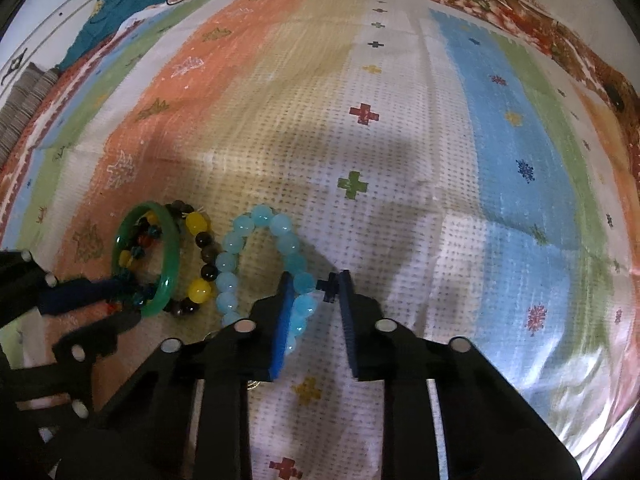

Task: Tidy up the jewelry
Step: 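Grasp the light blue bracelet with right tool while left tool grasps multicolour bead bracelet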

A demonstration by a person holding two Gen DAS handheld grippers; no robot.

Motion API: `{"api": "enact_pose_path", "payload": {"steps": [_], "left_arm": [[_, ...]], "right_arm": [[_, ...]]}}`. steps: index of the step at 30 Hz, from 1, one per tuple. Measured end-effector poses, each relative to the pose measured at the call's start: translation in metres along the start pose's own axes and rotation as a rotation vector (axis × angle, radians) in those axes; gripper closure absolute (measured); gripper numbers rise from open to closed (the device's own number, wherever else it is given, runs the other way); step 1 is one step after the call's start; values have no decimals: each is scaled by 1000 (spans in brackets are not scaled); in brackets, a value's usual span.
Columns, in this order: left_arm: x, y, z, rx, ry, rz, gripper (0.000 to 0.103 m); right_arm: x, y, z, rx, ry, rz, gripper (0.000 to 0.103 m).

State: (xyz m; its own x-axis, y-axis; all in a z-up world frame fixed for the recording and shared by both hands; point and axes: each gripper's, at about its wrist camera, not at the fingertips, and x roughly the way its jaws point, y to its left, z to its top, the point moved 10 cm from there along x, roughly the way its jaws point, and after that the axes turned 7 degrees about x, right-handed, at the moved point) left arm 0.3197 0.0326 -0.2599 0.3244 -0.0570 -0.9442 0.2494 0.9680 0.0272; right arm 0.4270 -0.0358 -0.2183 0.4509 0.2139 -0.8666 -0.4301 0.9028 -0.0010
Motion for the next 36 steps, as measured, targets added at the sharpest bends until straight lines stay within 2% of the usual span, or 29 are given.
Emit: {"api": "enact_pose_path", "payload": {"steps": [2,6,7,8,13,19,23,24,25,26,36], "left_arm": [[0,2,1,-3,-4,9,93],[-2,6,1,-7,-10,24,95],[-5,7,2,-6,-19,28,102],[-6,8,2,-8,-24,32,103],[-18,12,7,-30,-52,37,103],[-12,7,1,-1,-23,41,103],[-12,7,1,-10,-20,33,96],[-11,7,2,-9,-18,31,91],[-11,7,2,-7,-19,33,80],[-11,7,2,0,-20,39,77],[0,3,-1,36,-9,40,77]], "right_arm": [[0,1,-1,2,1,15,91],[0,2,-1,-12,-13,14,91],[-1,2,-1,-11,-14,15,91],[-2,2,-1,-9,-16,16,91],[-11,4,0,-8,-36,13,91],[-24,6,0,-15,-62,21,91],[-28,7,5,-16,-75,25,91],[-29,7,5,-15,-76,26,91],[-27,9,7,-14,-76,26,91],[-26,8,7,-12,-75,26,91],[-17,2,4,1,-51,28,91]]}}
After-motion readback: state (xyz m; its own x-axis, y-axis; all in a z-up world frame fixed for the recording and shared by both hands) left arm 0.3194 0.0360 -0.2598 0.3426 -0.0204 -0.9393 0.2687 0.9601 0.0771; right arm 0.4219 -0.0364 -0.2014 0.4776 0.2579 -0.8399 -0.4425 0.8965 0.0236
